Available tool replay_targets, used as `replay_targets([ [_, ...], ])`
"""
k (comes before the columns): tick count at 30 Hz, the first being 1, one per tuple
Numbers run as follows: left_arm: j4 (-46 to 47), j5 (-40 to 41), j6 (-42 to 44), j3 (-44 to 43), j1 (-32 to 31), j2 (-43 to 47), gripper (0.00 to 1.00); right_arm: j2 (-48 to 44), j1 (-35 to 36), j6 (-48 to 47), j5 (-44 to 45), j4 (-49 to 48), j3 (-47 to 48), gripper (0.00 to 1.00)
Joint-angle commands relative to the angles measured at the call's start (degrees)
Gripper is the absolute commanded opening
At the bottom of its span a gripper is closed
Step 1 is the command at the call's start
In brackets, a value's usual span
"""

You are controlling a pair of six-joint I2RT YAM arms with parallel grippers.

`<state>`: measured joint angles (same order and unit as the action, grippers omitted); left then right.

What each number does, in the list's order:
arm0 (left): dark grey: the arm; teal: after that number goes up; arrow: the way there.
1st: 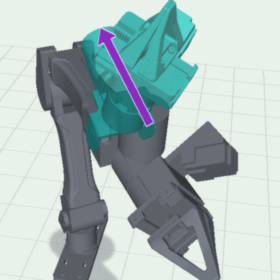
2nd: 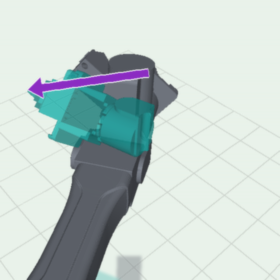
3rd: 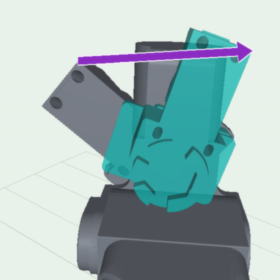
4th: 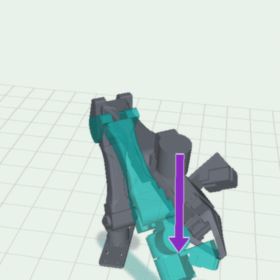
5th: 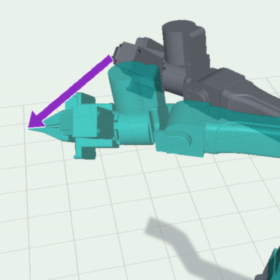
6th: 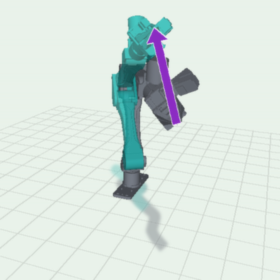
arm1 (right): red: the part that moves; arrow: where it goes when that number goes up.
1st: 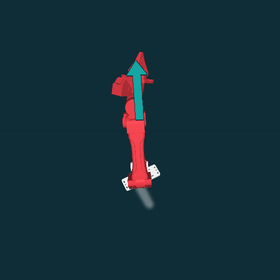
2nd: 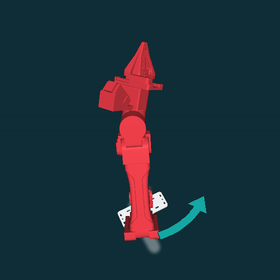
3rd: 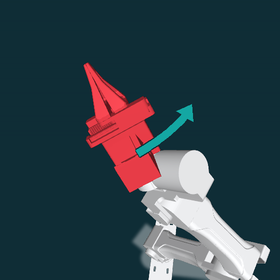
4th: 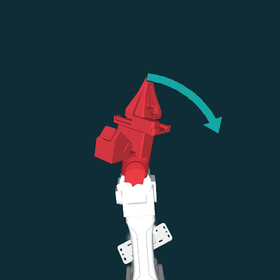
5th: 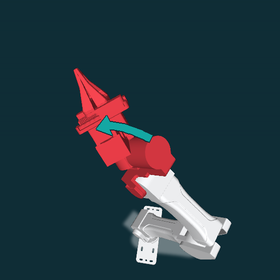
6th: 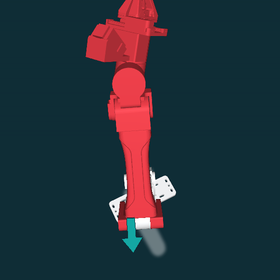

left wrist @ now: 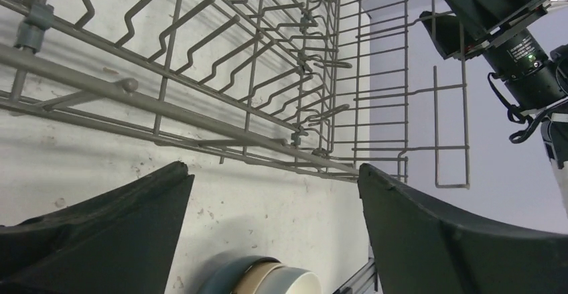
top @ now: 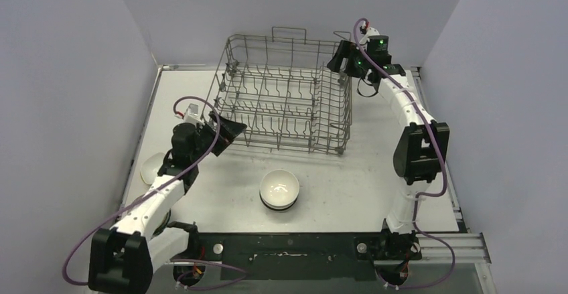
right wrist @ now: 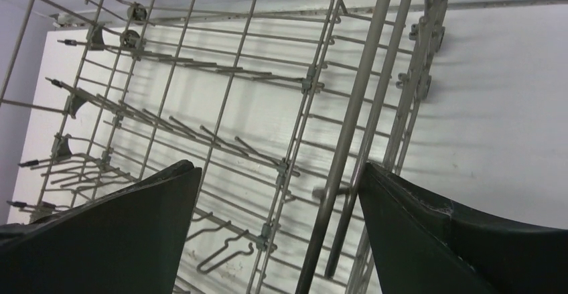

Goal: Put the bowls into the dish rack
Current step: Adjust the dish rack at the center of the board.

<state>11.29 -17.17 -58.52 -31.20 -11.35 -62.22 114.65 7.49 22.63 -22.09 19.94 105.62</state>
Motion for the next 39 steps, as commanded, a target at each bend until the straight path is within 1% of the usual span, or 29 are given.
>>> replay_targets([
  [1,-7.4,3.9,6.0,0.6,0.0,9.0,0.96,-12.5,0.9,-3.2,3.9,-5.5,-5.8,0.90],
  [5,-14.8,6.8,8.8,1.9,0.0,15.6,0.96,-22.0,1.0,-4.3,8.4,-7.0,-13.7,0.90],
  [9,-19.0,5.7,10.7,4.0,0.0,20.4,0.96,-30.3,1.5,-2.8,6.2,-11.0,-23.4,0.90],
  [12,-22.2,3.4,12.5,4.4,-0.5,21.6,0.96,-35.5,1.7,-2.4,4.0,-11.9,-29.8,0.90],
  [14,-24.0,2.4,14.6,3.8,-1.4,21.5,0.96,-38.1,1.8,-2.6,3.4,-11.0,-32.5,0.90],
  [17,-25.9,2.9,16.2,2.5,-5.1,20.6,0.97,-40.9,1.9,-3.8,3.2,-7.8,-34.6,0.90],
  [19,-26.9,4.4,17.5,1.4,-8.5,19.1,0.99,-42.0,2.0,-4.3,1.0,-7.0,-35.8,0.90],
  [23,-29.9,10.7,20.3,-1.7,-16.9,15.4,1.00,-42.9,4.7,-4.3,-4.0,-8.3,-38.1,0.92],
  [25,-30.7,14.5,21.3,-3.5,-20.1,13.7,1.00,-41.6,7.5,-5.4,-3.0,-6.9,-37.3,0.93],
  [27,-31.0,16.1,22.2,-5.0,-22.2,12.3,1.00,-39.9,10.9,-7.4,2.4,-3.3,-35.4,0.94],
  [29,-30.5,16.3,22.7,-5.8,-22.9,11.3,0.97,-39.1,14.3,-7.8,9.3,-1.3,-34.7,0.94],
  [30,-30.0,16.3,22.7,-5.9,-22.9,11.1,0.96,-39.1,15.1,-7.6,10.8,-1.7,-35.0,0.94],
  [33,-27.9,15.9,22.5,-6.0,-22.8,11.7,0.96,-39.1,17.6,-6.6,12.8,-3.3,-35.6,0.96],
  [36,-26.1,16.6,22.2,-5.9,-22.8,13.3,0.96,-39.4,21.0,-7.4,17.4,-3.8,-35.5,0.97],
  [39,-25.0,16.6,22.6,-5.6,-22.3,14.6,0.96,-38.9,23.7,-9.4,17.3,-4.3,-34.5,0.98],
])
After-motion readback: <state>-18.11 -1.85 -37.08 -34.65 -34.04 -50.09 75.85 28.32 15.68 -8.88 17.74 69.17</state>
